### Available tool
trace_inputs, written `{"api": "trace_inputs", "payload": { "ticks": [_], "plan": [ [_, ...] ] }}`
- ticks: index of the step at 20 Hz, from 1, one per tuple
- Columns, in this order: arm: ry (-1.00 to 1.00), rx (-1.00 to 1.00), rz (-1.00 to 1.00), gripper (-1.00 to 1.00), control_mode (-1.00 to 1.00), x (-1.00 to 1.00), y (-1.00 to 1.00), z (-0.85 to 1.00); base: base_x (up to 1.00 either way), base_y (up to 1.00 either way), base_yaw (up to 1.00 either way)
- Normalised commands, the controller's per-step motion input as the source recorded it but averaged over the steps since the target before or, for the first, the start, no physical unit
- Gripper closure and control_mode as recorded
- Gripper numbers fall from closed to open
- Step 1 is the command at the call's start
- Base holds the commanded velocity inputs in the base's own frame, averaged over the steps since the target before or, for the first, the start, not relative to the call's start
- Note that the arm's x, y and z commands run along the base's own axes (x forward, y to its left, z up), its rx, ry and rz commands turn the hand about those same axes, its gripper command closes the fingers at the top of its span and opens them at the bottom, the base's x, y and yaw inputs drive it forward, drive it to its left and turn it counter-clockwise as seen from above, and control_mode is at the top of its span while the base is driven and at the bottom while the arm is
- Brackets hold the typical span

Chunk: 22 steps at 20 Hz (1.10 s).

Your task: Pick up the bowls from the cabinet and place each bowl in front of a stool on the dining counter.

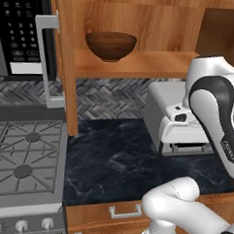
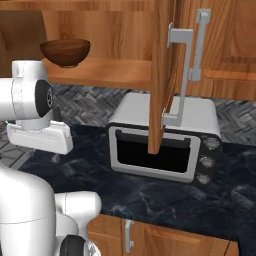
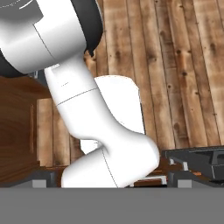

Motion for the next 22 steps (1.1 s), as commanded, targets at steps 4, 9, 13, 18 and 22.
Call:
{"api": "trace_inputs", "payload": {
  "ticks": [4, 9, 13, 18, 22],
  "plan": [
    [0.0, 0.0, 0.0, -1.0, 1.0, 0.0, 0.0, 0.0, 0.15, 0.0, 0.0],
    [0.0, 0.0, 0.0, -1.0, 1.0, 0.0, 0.0, 0.0, 0.0, 0.0, 0.0],
    [0.0, 0.0, 0.0, -1.0, 1.0, 0.0, 0.0, 0.0, 0.0, 0.0, 0.0],
    [-0.03, 0.08, -0.03, -1.0, -1.0, 0.0, 0.0, 0.0, 0.0, 0.0, 0.0],
    [-0.18, 0.15, -0.19, -1.0, -1.0, 0.0, 0.29, 0.38, 0.0, 0.0, 0.0]
  ]
}}
